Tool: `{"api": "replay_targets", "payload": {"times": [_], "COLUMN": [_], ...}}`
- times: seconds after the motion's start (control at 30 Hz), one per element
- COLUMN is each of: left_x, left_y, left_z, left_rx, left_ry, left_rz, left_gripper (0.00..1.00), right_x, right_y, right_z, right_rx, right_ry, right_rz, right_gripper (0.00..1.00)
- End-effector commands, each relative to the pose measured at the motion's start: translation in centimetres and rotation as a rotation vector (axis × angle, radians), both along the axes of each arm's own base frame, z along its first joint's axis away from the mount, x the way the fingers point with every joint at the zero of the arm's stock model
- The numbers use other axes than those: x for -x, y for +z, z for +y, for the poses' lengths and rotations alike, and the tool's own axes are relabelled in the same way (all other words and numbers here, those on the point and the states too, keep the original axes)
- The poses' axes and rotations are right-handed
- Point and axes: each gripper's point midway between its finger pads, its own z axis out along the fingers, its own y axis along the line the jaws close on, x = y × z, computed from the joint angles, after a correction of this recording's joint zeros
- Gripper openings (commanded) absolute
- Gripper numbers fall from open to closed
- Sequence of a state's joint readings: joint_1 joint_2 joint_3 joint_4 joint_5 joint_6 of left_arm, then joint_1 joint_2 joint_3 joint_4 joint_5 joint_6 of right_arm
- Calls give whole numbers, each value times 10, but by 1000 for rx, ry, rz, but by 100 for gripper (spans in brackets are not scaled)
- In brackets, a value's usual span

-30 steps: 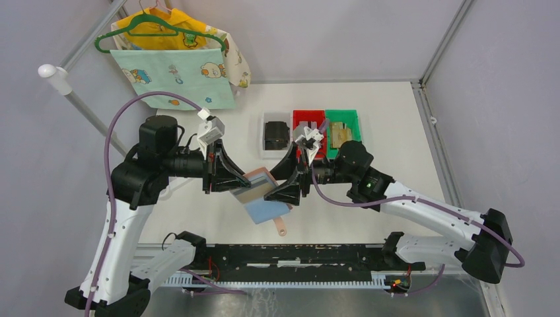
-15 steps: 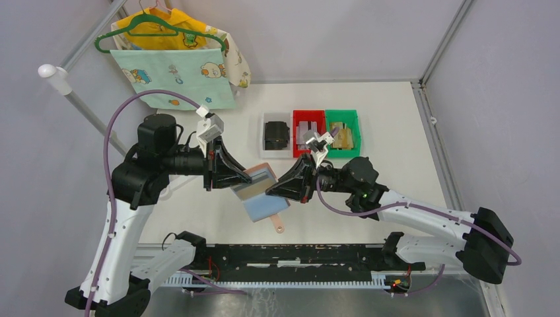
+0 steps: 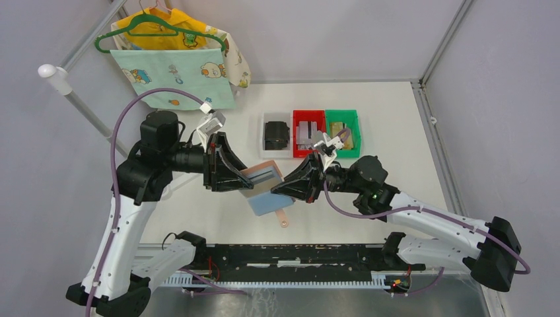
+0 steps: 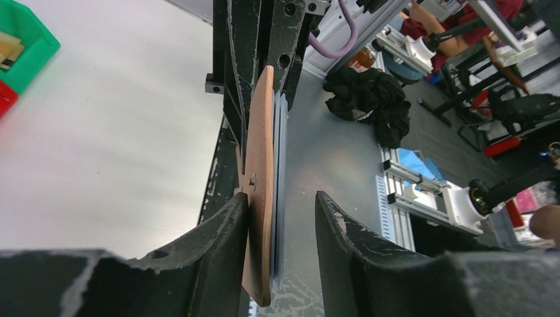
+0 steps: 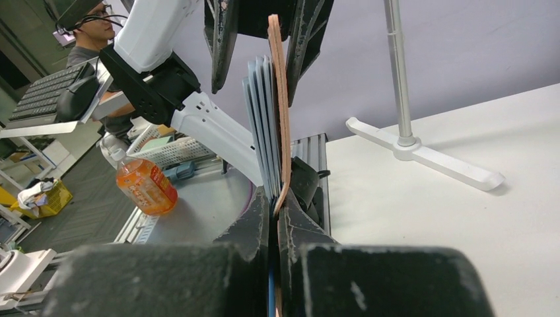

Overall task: Take the credit cards out of the card holder
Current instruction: Remove the credit card from the card holder.

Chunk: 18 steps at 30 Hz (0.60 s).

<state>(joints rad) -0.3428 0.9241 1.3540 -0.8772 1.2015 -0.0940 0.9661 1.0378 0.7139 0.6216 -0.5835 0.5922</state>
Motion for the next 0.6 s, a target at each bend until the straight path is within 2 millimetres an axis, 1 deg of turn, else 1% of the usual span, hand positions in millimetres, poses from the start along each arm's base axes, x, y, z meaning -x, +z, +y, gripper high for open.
{"api": "replay_targets", "payload": {"times": [0.0, 0.23, 0.4, 0.57], "left_x": [5, 6, 5, -5], "left_y": [15, 24, 19, 8], "left_z": [-3, -6, -6, -2], "left_rx": [53, 86, 81, 44], "left_ry": [-27, -39, -28, 48], "left_rz": [29, 86, 77, -6], "left_gripper": [46, 36, 34, 32], "right_x": [7, 10, 11, 12], "right_y": [40, 38, 43, 46], "right_z": [-7, -11, -12, -11], "right_rx": [-88, -85, -94, -99], "right_ry": [12, 11, 8, 18], "right_rz": [-116, -176, -193, -197], "right_gripper": [0, 0, 0, 0]}}
